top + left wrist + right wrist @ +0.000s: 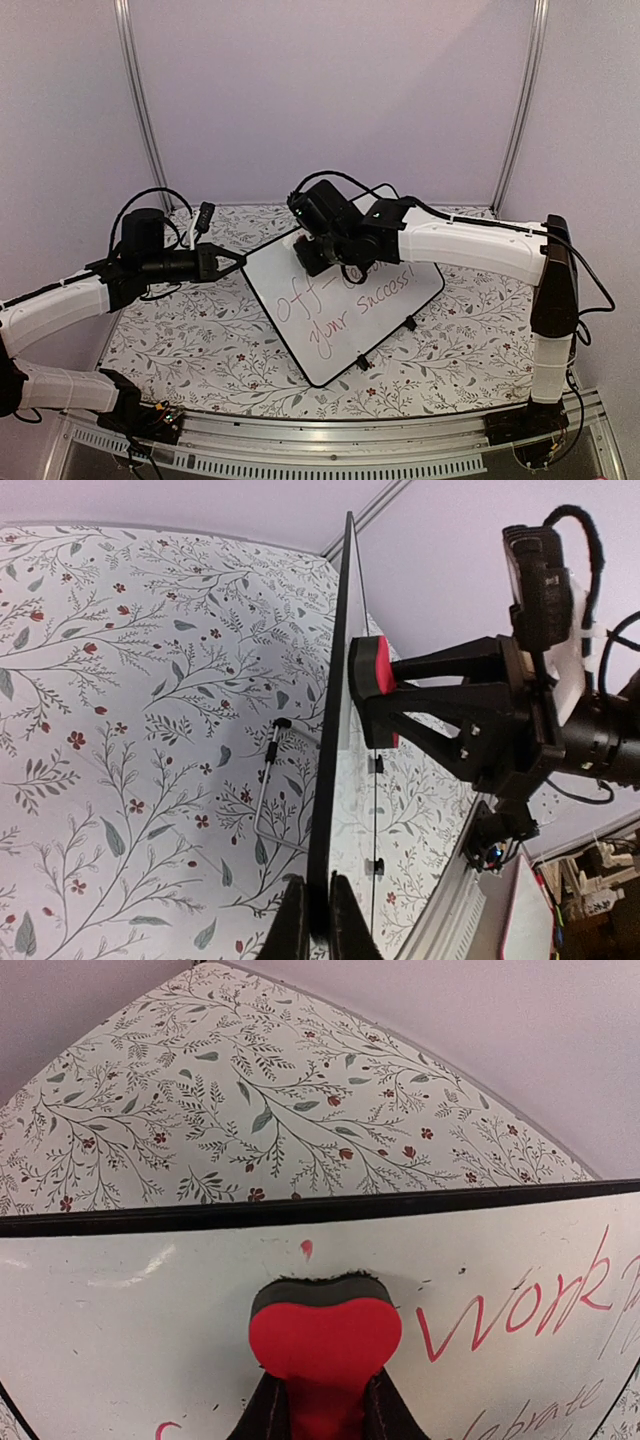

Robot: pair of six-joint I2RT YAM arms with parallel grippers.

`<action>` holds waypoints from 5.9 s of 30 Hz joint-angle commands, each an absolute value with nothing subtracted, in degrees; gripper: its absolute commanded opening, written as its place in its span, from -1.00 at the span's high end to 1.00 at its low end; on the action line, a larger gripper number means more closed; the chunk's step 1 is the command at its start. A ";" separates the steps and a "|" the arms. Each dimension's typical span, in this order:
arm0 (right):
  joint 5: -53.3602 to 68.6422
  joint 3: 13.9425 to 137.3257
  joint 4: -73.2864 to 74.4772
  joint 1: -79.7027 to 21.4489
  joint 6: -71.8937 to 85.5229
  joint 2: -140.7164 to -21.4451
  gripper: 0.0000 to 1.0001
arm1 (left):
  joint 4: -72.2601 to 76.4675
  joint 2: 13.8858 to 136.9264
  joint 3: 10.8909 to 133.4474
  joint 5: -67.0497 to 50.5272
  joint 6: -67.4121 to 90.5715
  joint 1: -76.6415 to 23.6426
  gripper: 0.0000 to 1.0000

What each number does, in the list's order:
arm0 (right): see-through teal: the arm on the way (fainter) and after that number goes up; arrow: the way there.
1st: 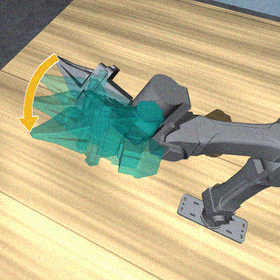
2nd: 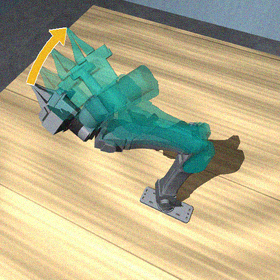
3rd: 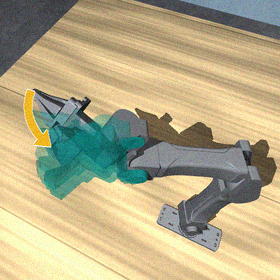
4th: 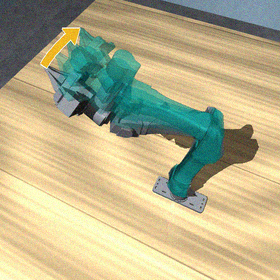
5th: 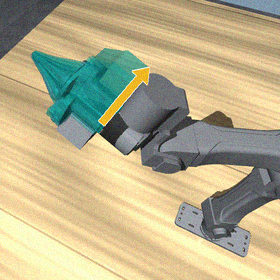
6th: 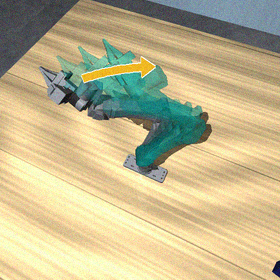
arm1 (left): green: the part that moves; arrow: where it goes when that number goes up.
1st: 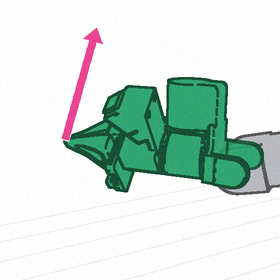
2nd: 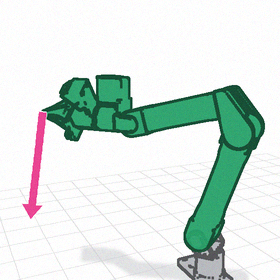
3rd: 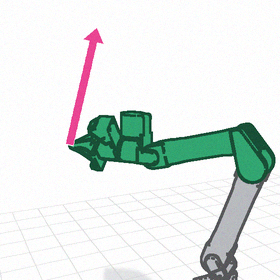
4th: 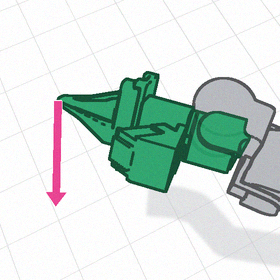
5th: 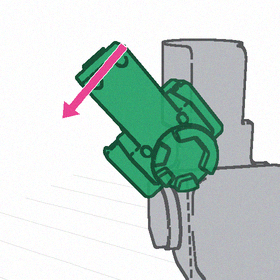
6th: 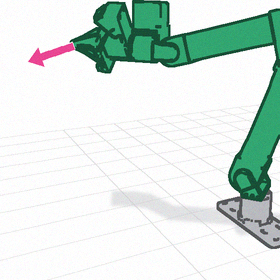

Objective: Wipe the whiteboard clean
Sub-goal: Erase the whiteboard on the whiteboard stand.

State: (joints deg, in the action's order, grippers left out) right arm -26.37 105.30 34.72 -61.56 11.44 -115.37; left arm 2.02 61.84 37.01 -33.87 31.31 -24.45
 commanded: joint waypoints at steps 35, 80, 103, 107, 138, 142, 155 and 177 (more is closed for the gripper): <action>-24.80 114.49 44.36 -59.95 11.21 -121.17 0.87 | 5.45 60.64 36.89 -39.98 28.71 -25.43 1.00; -26.88 92.51 37.00 -56.34 11.98 -95.02 0.81 | -1.84 59.58 45.32 -31.68 24.77 -24.67 -0.35; -18.17 78.84 28.75 -56.31 9.76 -87.09 0.81 | -11.45 89.37 73.66 -21.50 15.05 -36.47 -0.30; -16.85 79.32 28.24 -56.31 8.06 -87.72 0.81 | -9.98 87.69 69.96 -18.31 14.64 -36.48 -0.26; -14.03 83.42 26.11 -54.20 7.70 -96.28 0.81 | -2.90 89.53 66.72 -28.76 23.76 -31.47 0.66; -11.35 83.76 26.13 -53.77 8.61 -95.87 0.81 | -2.46 89.99 66.53 -29.25 24.10 -31.47 0.76; -8.12 87.48 26.73 -53.07 9.56 -97.94 0.80 | -2.22 89.12 66.10 -29.09 23.65 -31.92 0.91; -8.71 90.63 29.58 -51.88 8.52 -100.34 0.80 | -1.99 90.34 66.21 -29.84 23.37 -32.82 0.30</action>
State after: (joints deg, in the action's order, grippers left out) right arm -8.54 89.52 29.30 -52.10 8.80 -99.88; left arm -2.52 89.52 66.13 -29.58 23.75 -32.25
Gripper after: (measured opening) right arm 0.198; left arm 0.346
